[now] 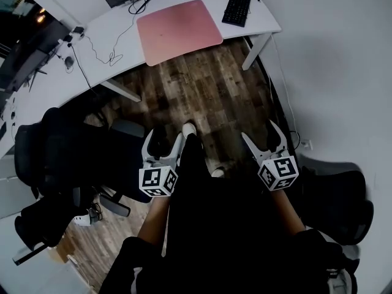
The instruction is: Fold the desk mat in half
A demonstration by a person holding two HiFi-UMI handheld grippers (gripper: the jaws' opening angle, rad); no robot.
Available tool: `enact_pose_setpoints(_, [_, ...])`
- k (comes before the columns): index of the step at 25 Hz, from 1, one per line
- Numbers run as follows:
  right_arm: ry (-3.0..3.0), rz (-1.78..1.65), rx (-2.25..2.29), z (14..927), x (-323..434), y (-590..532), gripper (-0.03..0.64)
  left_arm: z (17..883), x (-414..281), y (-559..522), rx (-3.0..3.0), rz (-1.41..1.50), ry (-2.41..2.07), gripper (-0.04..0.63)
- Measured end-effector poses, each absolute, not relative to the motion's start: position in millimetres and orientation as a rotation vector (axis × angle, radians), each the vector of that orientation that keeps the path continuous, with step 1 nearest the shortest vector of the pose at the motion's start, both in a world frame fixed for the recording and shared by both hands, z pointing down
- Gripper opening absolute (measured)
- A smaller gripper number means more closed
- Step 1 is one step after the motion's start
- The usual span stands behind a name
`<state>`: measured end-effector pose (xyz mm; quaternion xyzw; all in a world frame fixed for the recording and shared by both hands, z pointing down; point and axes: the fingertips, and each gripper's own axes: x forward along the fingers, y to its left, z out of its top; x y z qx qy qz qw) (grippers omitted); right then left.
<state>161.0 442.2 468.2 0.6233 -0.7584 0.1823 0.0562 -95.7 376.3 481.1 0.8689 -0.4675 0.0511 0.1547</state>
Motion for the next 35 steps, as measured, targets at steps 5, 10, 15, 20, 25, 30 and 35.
enact_pose_setpoints(5, [-2.278, 0.563, 1.876, 464.6, 160.3, 363.2, 0.39, 480.4, -107.7, 303.0, 2.452, 0.128, -1.379, 0.341])
enact_pose_setpoints(10, [-2.293, 0.608, 1.789, 459.5, 136.7, 286.4, 0.39, 489.9, -124.6, 237.4, 2.404, 0.137, -1.357, 0.341])
enact_pose_setpoints(15, [-2.274, 0.571, 1.766, 449.5, 115.7, 217.3, 0.39, 496.4, -145.2, 166.5, 2.389, 0.136, -1.344, 0.341])
enact_pose_setpoints(20, [-2.289, 0.528, 1.726, 436.8, 89.3, 163.0, 0.39, 502.9, -173.6, 110.5, 2.357, 0.111, -1.353, 0.341])
enact_pose_setpoints(25, [-2.274, 0.525, 1.703, 439.6, 73.1, 124.9, 0.39, 514.1, -191.8, 71.6, 2.327, 0.101, -1.357, 0.341])
enact_pose_setpoints(30, [-2.263, 0.576, 1.692, 450.6, 66.3, 111.1, 0.39, 527.3, -198.9, 50.4, 2.316, 0.129, -1.336, 0.341])
enact_pose_setpoints(35, [-2.225, 0.607, 1.709, 457.7, 70.5, 97.1, 0.39, 534.3, -206.5, 36.1, 2.301, 0.13, -1.354, 0.341])
